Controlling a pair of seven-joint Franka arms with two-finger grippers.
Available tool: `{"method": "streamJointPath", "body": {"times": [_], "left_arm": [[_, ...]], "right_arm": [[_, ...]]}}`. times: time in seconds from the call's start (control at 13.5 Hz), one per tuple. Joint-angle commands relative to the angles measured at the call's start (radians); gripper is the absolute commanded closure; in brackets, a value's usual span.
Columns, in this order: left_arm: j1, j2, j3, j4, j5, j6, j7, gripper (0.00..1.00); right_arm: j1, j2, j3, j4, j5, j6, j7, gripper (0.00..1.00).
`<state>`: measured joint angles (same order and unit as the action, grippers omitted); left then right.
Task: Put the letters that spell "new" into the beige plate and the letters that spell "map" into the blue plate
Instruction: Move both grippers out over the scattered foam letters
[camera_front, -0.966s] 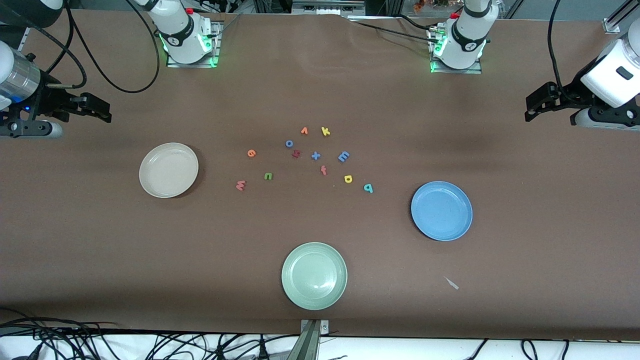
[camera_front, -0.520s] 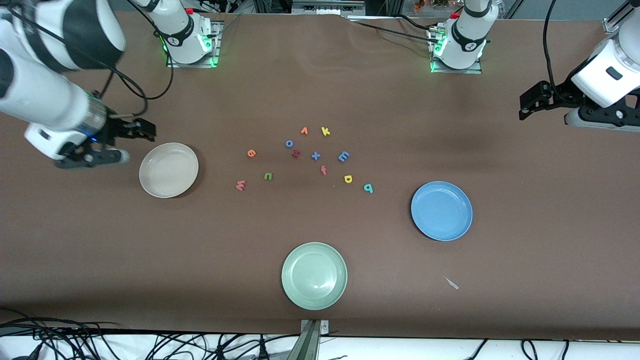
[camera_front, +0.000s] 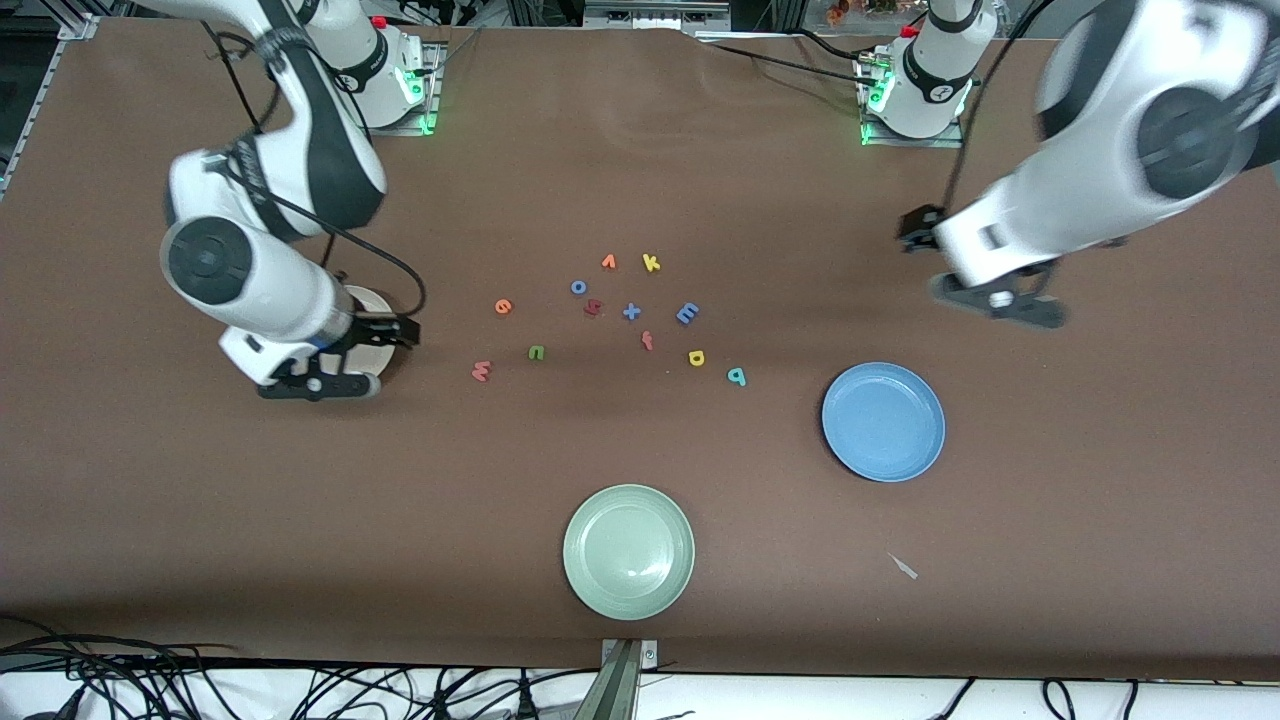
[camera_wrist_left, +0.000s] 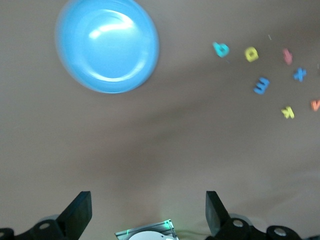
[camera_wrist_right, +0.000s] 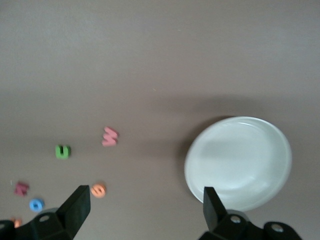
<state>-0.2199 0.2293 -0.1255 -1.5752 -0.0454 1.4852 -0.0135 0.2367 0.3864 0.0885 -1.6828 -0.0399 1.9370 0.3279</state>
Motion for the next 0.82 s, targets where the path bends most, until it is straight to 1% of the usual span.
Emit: {"method": "streamJointPath", "body": {"times": [0.0, 0.15, 0.22, 0.45, 0.52, 0.67, 0.74], "left_arm": [[-0.087, 0.083, 0.009, 0.034, -0.014, 0.058, 0.006, 0.00], [-0.146, 0.129, 0.007, 0.024, -0.016, 0.093, 0.004, 0.00], [-0.185, 0.152, 0.007, 0.021, -0.016, 0.127, 0.000, 0.00], [-0.284, 0.226, 0.007, 0.012, -0.016, 0.217, -0.031, 0.00], [-0.314, 0.243, 0.007, 0.003, -0.016, 0.249, -0.058, 0.00], [-0.335, 0.275, 0.007, 0.001, -0.027, 0.300, -0.082, 0.00], [-0.355, 0.295, 0.007, 0.001, -0.050, 0.329, -0.082, 0.00]], "right_arm": [[0.036, 0.045, -0.006, -0.070, -0.003, 0.161, 0.121, 0.00], [0.059, 0.048, -0.006, -0.180, -0.003, 0.336, 0.210, 0.00], [0.065, 0.052, -0.006, -0.227, -0.006, 0.397, 0.229, 0.00], [0.067, 0.101, -0.006, -0.325, -0.006, 0.587, 0.305, 0.00], [0.079, 0.121, -0.006, -0.325, -0.006, 0.611, 0.348, 0.00], [0.081, 0.140, -0.006, -0.324, -0.003, 0.617, 0.388, 0.01], [0.084, 0.147, -0.006, -0.321, -0.003, 0.617, 0.398, 0.05]]}}
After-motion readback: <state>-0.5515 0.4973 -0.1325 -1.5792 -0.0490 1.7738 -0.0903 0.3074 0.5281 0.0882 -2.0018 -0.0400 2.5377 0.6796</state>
